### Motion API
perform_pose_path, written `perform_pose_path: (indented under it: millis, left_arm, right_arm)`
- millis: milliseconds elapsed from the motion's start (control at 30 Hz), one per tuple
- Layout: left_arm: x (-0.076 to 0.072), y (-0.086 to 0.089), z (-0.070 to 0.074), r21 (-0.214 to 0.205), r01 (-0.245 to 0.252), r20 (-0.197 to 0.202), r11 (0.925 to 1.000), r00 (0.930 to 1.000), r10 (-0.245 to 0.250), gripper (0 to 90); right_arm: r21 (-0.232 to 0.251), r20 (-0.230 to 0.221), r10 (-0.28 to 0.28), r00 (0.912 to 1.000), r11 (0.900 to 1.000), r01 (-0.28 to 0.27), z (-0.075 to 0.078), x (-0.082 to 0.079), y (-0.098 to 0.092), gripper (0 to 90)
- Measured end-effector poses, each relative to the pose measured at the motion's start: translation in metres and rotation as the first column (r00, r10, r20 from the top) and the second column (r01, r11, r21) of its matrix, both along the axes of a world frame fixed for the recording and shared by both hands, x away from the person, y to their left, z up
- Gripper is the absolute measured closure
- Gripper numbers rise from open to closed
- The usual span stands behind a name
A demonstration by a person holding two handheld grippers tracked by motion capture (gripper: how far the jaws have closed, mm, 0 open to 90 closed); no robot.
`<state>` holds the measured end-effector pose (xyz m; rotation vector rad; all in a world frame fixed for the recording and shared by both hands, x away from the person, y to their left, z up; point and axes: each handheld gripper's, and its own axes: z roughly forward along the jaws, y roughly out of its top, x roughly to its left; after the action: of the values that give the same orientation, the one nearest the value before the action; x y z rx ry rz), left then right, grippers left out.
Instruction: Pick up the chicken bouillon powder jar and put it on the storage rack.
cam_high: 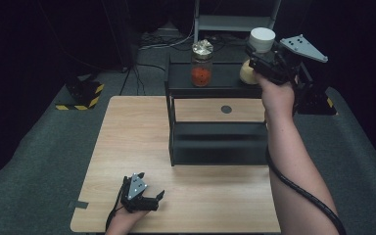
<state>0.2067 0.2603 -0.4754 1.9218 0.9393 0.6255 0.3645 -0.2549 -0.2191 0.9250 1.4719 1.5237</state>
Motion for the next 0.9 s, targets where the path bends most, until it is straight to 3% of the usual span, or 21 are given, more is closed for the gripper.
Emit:
perform_pose_path:
  millis: [333,900]
  left_arm:
    - [-0.001,0.001,-0.001,-0.012,-0.003,0.002,0.9999,1.0000,0.003,1.2]
    - [-0.002,0.002,-0.001,-0.015,-0.004,0.003,0.9999,1.0000,0.004,1.2]
  right_arm:
    - [-0.002,-0.014,0.006,0.9999,1.0000,-0.006,-0.005,0.009,0.008,33.9]
    - [0.005,-0.008,0.013,0.9999,0.9999,-0.013,-0.011,0.008,0.008,33.6]
